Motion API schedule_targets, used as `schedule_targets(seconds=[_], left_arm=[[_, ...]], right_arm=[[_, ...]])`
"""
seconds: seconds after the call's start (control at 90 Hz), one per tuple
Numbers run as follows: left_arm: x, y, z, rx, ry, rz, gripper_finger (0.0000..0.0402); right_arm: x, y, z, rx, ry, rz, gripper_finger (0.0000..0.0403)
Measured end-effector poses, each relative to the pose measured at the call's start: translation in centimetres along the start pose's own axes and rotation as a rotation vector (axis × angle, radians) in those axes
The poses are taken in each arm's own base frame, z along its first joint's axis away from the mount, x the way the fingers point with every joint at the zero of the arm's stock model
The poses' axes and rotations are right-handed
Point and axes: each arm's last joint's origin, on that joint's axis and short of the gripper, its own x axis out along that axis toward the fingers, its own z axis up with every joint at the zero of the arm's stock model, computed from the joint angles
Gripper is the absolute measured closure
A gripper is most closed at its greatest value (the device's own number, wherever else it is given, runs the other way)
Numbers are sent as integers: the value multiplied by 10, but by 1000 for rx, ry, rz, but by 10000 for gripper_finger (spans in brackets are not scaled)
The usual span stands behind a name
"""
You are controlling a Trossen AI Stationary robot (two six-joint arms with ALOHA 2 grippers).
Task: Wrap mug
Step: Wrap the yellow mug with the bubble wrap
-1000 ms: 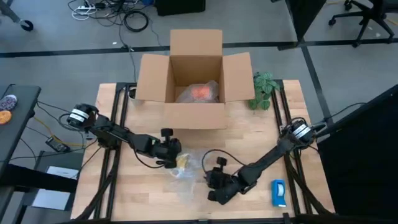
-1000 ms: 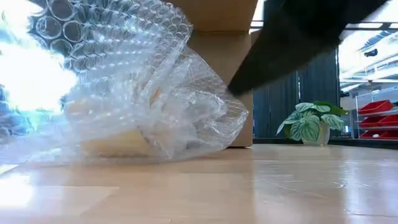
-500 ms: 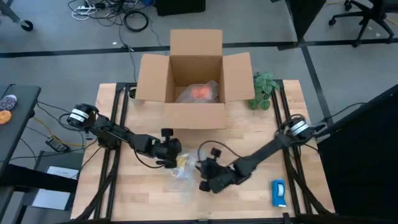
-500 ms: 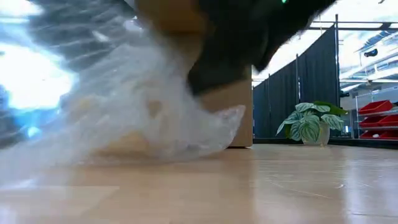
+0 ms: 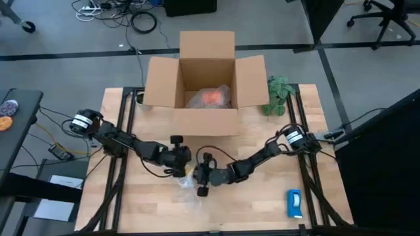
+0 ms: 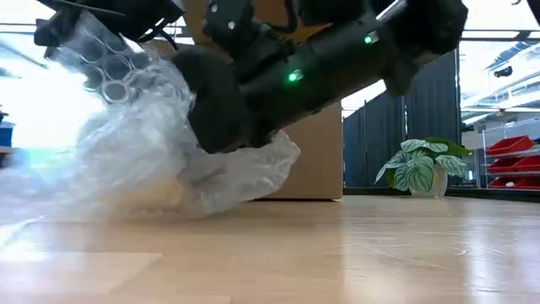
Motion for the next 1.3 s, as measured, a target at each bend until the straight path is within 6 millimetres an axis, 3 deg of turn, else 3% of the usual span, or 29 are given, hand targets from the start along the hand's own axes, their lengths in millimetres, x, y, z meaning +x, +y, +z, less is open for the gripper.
schedule_targets(seconds=[0.2,0.422,0.667,0.878,0.989,1.122,1.211,1.3], left_arm=[[0,1,1,-34,-3,25,401],[0,0,4,-53,-22,19,402],[0,0,3,-38,-12,17,402],[0,0,2,-31,-8,19,402],[0,0,2,-30,-11,19,402],[0,0,3,-32,-17,19,402],[0,0,3,-28,-17,19,402],[0,0,3,-24,-17,19,402]], right_arm=[[-9,-1,10,-54,38,0,328],[-41,6,27,2,178,30,328],[-83,13,55,46,215,80,328],[-117,31,76,126,208,335,328],[-116,48,62,157,248,420,328],[-93,63,27,192,312,438,328],[-82,59,14,174,309,308,328],[-75,48,14,141,278,157,328]])
